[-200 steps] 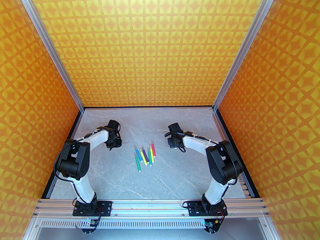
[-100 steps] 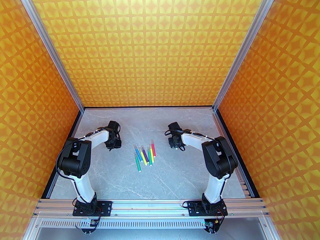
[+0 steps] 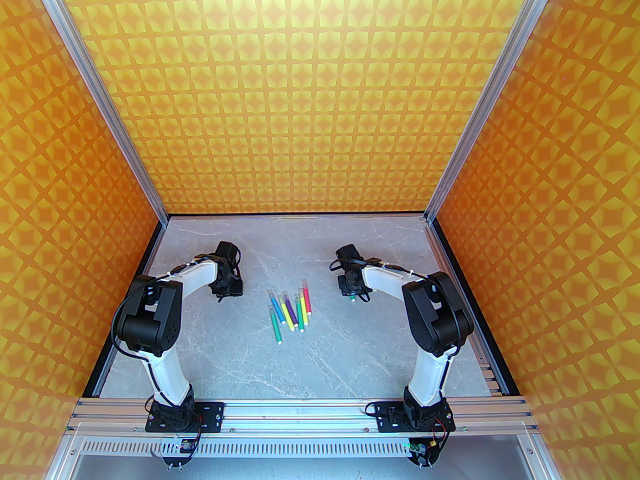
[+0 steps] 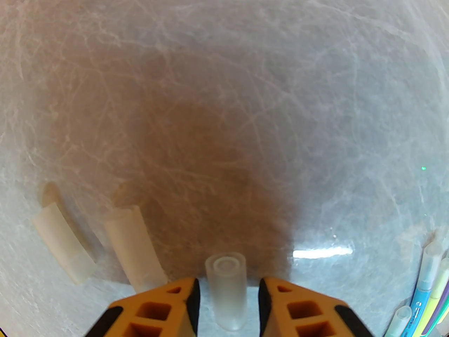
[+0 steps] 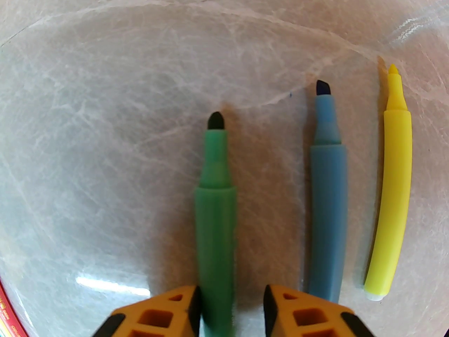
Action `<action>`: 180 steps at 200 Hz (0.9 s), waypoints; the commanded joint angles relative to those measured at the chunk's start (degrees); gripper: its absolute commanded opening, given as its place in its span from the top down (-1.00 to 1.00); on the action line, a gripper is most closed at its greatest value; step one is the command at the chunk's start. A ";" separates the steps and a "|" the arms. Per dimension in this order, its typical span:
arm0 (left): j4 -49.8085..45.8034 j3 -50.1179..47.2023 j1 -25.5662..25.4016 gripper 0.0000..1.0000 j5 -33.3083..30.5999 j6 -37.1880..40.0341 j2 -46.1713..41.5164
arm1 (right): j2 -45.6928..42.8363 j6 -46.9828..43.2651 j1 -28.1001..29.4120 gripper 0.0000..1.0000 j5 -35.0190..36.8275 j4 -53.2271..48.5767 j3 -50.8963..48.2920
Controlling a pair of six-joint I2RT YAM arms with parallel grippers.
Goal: Open the pen caps
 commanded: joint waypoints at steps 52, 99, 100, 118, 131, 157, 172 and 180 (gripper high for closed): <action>3.91 -4.90 0.44 -0.18 6.54 0.89 -14.60 | -9.32 -1.70 0.96 0.16 -3.57 -2.41 -0.99; 12.89 -15.71 0.42 -0.62 10.42 -0.02 -27.92 | -10.44 -2.32 6.87 0.01 -7.27 -4.17 -0.44; 12.98 -15.86 0.41 -0.62 10.47 0.00 -28.15 | -10.39 -2.32 6.93 0.01 -7.44 -4.12 -0.43; 13.47 -18.02 0.39 -0.72 10.75 -0.49 -31.27 | -10.12 -1.31 8.81 -0.02 -10.18 -3.48 -0.34; 13.83 -19.16 0.42 -0.79 11.05 -0.71 -32.81 | -9.75 -0.67 9.97 -0.02 -12.40 -2.75 -0.04; 16.92 -22.71 0.35 -0.88 12.09 -1.49 -36.41 | -7.51 0.10 12.29 -0.06 -14.49 -2.50 1.38; 19.25 -25.24 0.48 -0.89 12.12 -2.45 -38.63 | -5.75 0.48 13.19 -0.07 -15.27 -2.46 2.16; 19.90 -26.31 0.44 -0.91 12.16 -2.98 -39.63 | -4.89 0.79 13.61 -0.07 -15.43 -2.21 2.54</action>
